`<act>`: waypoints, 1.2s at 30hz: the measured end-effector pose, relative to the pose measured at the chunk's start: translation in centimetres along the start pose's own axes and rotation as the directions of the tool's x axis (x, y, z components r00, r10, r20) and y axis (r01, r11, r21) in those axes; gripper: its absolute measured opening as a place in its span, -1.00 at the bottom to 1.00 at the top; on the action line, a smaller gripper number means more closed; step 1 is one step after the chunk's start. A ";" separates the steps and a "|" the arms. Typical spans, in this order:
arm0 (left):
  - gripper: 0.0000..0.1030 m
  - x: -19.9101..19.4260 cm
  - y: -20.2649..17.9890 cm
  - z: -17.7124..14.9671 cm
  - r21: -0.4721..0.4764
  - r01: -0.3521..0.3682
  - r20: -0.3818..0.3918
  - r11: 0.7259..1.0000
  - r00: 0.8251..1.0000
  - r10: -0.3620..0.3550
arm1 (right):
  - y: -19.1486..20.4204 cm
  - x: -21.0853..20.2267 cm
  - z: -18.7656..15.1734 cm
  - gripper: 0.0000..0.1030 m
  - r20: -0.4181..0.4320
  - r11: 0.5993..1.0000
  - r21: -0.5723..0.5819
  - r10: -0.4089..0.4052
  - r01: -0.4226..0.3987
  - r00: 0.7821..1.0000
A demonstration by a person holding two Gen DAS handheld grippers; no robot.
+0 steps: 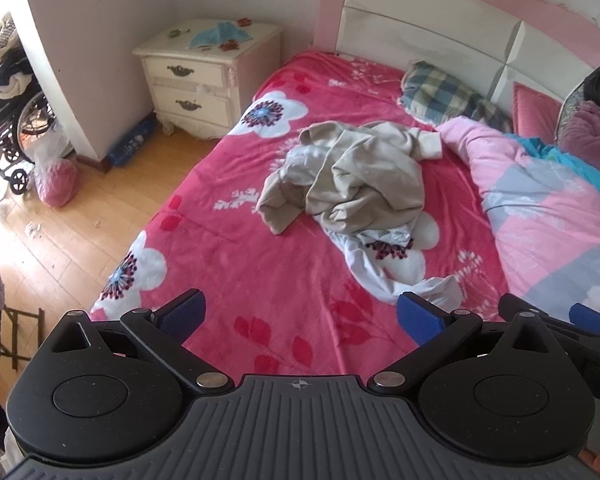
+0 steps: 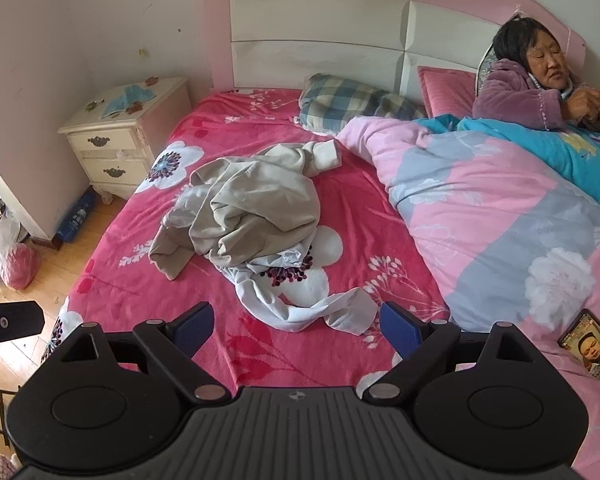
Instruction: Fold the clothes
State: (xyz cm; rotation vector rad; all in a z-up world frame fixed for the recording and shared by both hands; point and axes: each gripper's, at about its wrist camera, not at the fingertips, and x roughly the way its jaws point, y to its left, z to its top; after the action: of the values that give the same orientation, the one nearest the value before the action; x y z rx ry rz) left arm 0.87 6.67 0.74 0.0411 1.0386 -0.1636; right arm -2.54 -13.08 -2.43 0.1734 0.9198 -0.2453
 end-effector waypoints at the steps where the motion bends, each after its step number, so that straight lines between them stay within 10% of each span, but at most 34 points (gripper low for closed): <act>1: 0.99 0.1 0.1 0.0 -0.001 -0.003 -0.003 1.000 1.000 0.003 | 0.1 0.1 0.1 0.80 -0.001 1.000 -0.003 0.003 -0.003 1.000; 36: 0.99 2.9 -2.5 0.5 0.054 -0.083 -0.048 0.995 0.995 0.086 | -1.8 3.9 1.0 0.80 -0.060 1.000 0.002 0.031 -0.031 0.998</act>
State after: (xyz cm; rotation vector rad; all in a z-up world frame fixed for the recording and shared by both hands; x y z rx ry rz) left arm 2.37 3.81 -1.40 0.1366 1.0807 -0.1130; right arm -0.03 -15.59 -5.08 0.1964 0.9759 -0.2128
